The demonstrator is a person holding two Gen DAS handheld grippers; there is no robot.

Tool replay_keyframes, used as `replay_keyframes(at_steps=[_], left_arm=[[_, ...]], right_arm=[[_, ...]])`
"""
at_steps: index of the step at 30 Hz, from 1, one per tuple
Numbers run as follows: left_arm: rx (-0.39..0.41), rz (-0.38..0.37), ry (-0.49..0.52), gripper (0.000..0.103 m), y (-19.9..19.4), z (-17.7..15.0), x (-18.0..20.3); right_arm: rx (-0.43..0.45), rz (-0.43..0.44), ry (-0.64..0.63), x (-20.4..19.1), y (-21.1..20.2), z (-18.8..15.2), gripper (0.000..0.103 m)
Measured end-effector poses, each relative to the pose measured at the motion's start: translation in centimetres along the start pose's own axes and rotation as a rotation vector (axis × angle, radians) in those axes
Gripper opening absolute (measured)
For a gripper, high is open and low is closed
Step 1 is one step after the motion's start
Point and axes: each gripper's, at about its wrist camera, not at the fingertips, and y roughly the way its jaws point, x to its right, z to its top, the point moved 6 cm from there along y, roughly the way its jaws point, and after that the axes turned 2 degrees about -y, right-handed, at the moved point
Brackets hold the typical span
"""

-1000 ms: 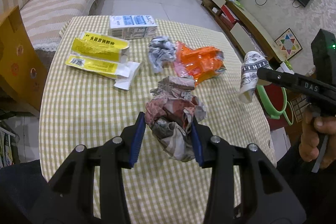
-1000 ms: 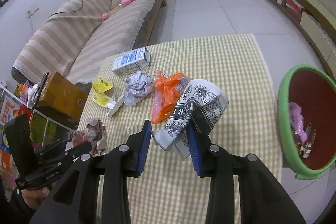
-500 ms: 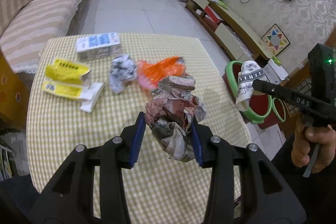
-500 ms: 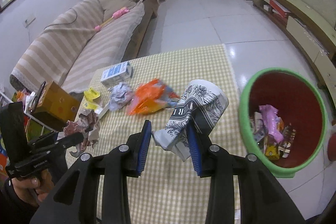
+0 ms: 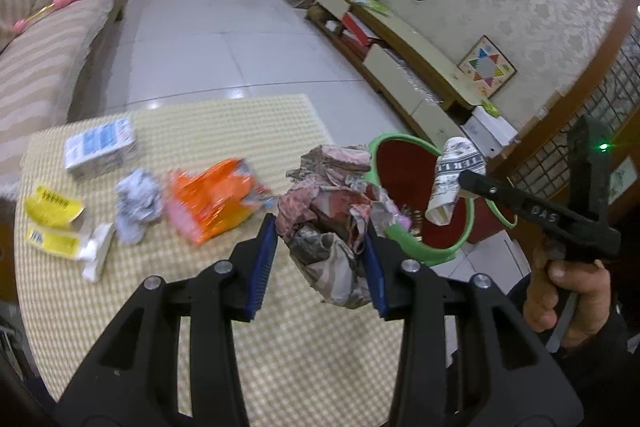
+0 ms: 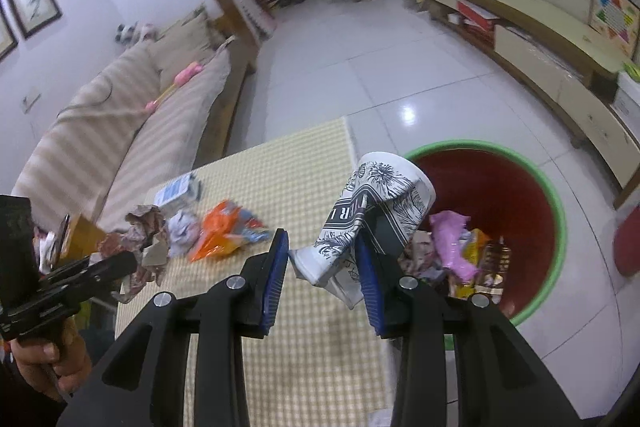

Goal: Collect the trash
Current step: 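Carry newspaper wad and paper cup over the green bin and release both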

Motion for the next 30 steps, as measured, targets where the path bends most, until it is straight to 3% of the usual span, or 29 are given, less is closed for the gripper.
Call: replay_keyframes(at_steps=[10, 19, 30], left_arm=[[-0.006, -0.066, 0.106, 0.039, 3.3, 2.9, 7.2], [-0.047, -0.161, 0.105, 0.039, 7.2, 4.4, 11.8], [-0.096, -0.196, 0.088, 0.040, 10.2, 5.8, 14.1]], right_arm=[[0.063, -0.042, 0.093, 4.7, -1.9, 1.2, 0.034], [0.104, -0.066, 0.169, 8.7, -3.1, 2.4, 0.034], [0.080, -0.086, 0.195, 10.5, -2.2, 2.5, 0.034]])
